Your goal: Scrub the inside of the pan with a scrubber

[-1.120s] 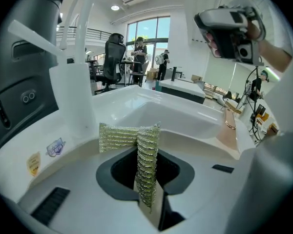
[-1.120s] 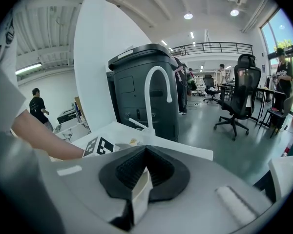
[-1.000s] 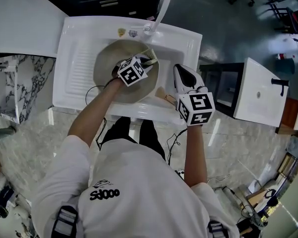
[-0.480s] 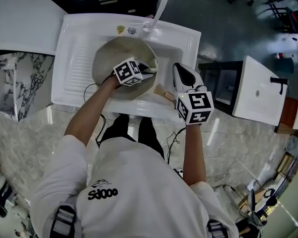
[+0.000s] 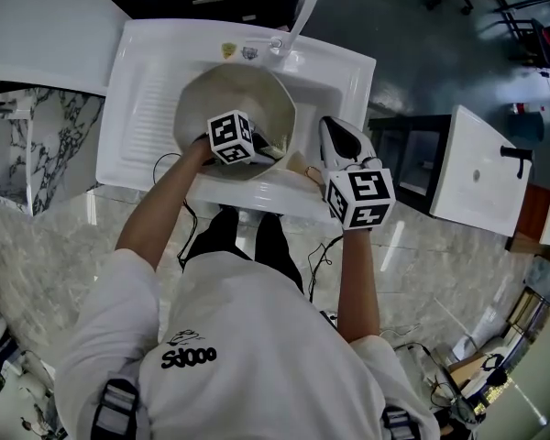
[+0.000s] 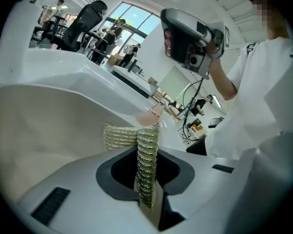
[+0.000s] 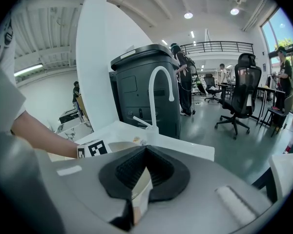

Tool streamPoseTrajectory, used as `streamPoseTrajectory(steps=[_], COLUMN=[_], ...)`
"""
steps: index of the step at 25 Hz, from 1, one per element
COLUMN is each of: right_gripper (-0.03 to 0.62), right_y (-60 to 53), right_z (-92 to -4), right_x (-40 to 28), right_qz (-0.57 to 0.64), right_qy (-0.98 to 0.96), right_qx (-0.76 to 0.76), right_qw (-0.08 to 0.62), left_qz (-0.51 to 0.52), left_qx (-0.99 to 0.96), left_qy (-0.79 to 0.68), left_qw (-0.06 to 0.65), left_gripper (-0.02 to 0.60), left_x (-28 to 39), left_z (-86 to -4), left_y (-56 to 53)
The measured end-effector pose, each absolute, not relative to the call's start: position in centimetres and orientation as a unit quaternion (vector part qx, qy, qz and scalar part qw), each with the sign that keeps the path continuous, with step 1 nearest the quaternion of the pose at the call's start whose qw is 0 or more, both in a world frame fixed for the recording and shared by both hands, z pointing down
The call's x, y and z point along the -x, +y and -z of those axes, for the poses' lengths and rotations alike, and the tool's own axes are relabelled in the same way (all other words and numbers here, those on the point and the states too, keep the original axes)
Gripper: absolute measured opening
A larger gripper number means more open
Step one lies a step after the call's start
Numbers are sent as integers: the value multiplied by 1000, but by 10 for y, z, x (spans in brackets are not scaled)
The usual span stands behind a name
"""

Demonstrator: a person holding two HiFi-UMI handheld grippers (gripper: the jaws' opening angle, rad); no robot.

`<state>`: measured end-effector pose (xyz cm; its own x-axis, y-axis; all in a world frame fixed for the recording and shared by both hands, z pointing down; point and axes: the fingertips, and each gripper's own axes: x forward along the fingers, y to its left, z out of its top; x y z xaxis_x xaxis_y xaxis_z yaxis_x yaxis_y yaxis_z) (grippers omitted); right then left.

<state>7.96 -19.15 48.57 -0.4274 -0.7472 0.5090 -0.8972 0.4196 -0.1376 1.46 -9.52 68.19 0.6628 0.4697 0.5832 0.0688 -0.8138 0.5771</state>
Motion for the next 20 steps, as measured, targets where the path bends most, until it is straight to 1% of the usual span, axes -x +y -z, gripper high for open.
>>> streamPoseTrajectory(steps=[5,10,20], right_gripper=[9,9,9], right_y=[-187,-183,-181], right_z=[-487,-489,-494], right_x=[-77,-73,-74], right_qz=[-200,-204,-213], right_qy=[-823,-825,-821], right_qx=[-497,-493,-495], right_qw=[188,187,188], left_qz=[-399,-457,-506], left_qx=[-842,-807,-831], left_qy=[220,253,145], left_qw=[287,276,179], left_gripper=[66,66,66], left_x=[7,31,10], left_z=[-676,-686,-720], left_y=[-74,-64,-104])
